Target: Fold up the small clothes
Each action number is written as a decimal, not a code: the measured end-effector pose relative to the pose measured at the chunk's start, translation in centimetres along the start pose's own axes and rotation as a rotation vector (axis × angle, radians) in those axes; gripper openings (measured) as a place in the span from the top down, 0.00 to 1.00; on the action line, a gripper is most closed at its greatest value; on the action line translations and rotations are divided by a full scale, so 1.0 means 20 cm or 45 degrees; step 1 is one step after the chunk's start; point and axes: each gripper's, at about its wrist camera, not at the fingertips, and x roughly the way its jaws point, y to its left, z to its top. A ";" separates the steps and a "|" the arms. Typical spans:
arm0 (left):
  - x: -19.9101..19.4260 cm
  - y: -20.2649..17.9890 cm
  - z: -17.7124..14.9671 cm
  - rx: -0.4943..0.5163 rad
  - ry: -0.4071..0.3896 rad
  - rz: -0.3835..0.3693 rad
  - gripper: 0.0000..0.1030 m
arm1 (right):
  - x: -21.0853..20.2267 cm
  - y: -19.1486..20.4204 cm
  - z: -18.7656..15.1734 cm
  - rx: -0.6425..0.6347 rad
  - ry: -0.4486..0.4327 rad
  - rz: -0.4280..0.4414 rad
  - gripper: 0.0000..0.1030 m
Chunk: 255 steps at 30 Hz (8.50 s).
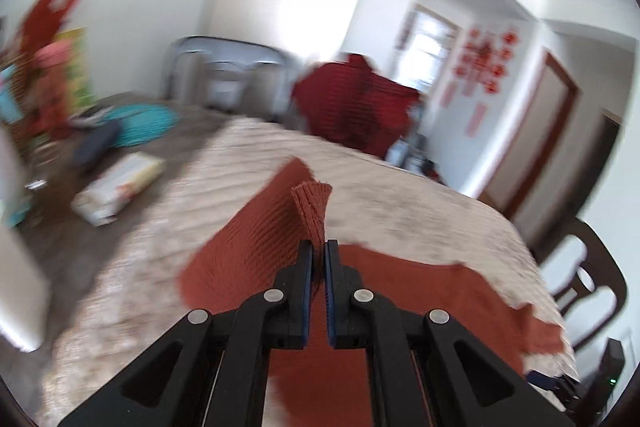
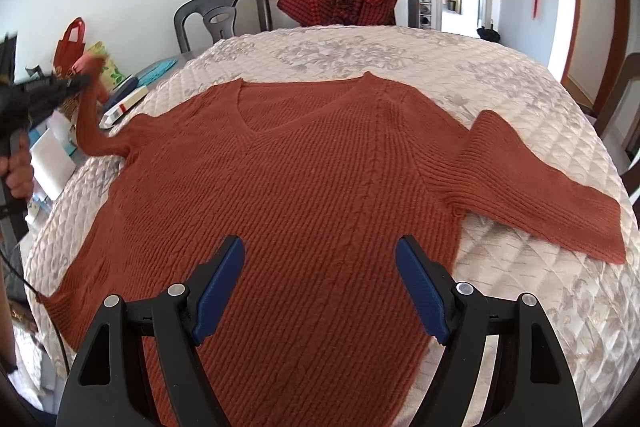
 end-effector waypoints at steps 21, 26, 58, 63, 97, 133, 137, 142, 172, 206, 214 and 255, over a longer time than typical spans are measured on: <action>0.16 -0.12 -0.14 0.178 0.197 -0.114 0.63 | -0.03 -0.08 0.13 0.159 -0.051 0.154 0.34; 0.25 0.02 -0.15 0.193 0.241 0.099 0.65 | 0.17 -0.04 0.29 0.166 0.011 0.217 0.58; 0.41 -0.04 -0.22 0.326 0.269 0.198 0.72 | 0.47 0.10 0.49 0.067 0.064 0.120 0.96; 0.42 -0.06 -0.24 0.336 0.291 0.211 0.72 | 0.58 0.06 0.48 0.069 0.121 0.113 0.96; -0.06 -0.38 -0.31 0.428 0.114 0.297 0.72 | 0.11 0.09 0.22 0.012 -0.023 0.100 0.90; 0.11 -0.61 -0.55 0.408 0.280 0.122 0.58 | -0.18 -0.55 -0.08 0.448 -0.115 -0.067 0.54; 0.16 -0.55 -0.57 0.358 0.338 0.092 0.58 | -0.16 -0.72 -0.12 0.620 -0.107 -0.127 0.54; 0.21 -0.53 -0.61 0.349 0.384 0.061 0.58 | -0.18 -0.92 -0.19 0.839 -0.130 -0.163 0.54; 0.06 -0.38 -0.47 0.202 0.297 0.017 0.55 | -0.09 -0.31 0.30 0.433 -0.215 0.304 0.95; 0.31 -0.66 -0.29 0.243 0.395 -0.454 0.95 | 0.04 -0.34 0.00 0.342 -0.028 0.302 0.80; 0.47 -0.45 -0.32 0.179 0.521 -0.301 0.94 | 0.08 -0.35 0.03 0.330 -0.006 0.245 0.80; 0.46 -0.61 -0.33 0.350 0.398 -0.171 0.91 | 0.16 -0.45 0.25 0.279 -0.086 0.059 0.81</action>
